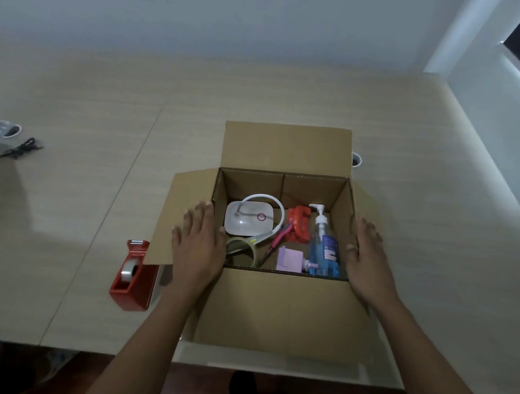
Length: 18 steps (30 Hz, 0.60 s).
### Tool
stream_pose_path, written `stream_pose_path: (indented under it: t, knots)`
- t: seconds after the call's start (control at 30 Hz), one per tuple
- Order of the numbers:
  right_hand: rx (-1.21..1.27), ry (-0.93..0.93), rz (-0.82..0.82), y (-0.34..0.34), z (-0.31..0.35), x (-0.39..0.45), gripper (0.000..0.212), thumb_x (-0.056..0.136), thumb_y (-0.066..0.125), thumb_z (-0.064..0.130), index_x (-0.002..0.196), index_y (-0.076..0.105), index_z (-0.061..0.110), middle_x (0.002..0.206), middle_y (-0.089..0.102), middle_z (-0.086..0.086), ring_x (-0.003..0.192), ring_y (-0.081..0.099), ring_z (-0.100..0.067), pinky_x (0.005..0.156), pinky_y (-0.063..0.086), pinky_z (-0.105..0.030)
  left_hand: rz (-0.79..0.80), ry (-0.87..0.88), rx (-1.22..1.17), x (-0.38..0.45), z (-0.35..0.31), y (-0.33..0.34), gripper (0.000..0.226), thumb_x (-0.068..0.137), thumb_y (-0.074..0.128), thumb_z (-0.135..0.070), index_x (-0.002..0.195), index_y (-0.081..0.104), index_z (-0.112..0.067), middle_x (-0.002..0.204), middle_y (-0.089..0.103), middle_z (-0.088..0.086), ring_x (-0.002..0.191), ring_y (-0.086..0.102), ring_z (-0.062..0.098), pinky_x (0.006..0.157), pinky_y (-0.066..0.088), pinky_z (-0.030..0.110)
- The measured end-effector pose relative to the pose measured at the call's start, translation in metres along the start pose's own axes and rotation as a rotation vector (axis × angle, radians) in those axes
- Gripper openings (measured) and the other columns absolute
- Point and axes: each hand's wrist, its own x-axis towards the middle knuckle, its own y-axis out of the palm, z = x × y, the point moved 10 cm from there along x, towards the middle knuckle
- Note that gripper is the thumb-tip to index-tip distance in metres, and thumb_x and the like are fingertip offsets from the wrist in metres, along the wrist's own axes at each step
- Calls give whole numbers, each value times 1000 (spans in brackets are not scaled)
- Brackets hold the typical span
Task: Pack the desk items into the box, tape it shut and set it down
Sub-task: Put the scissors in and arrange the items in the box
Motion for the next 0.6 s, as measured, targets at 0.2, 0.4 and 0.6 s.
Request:
stream_pose_path:
  t: [0.2,0.4,0.6]
  knots:
    - [-9,95,-16,-8,-12,3,60,105,29,43,159,14,21,166,13,-7,153,10,-27,123,13,-49,-33,-69,-22,12,18,-7,59,103,24,-49,157,15,-27,166,13,7,154,6,26,121,6,55]
    - [13,319,-6,-28,-56,2,60,103,17,54,158,17,28,166,13,-3,153,11,-28,118,12,-61,5,-312,-68,21,91,-22,73,97,12,-67,157,10,-26,166,13,12,151,12,36,118,8,62]
    - [74,402,-328,-109,-33,-14,43,103,34,42,128,58,16,131,59,-20,118,56,-41,94,43,-47,-134,-355,-178,22,84,-94,50,96,40,-52,136,50,-23,128,64,16,109,61,41,93,49,54]
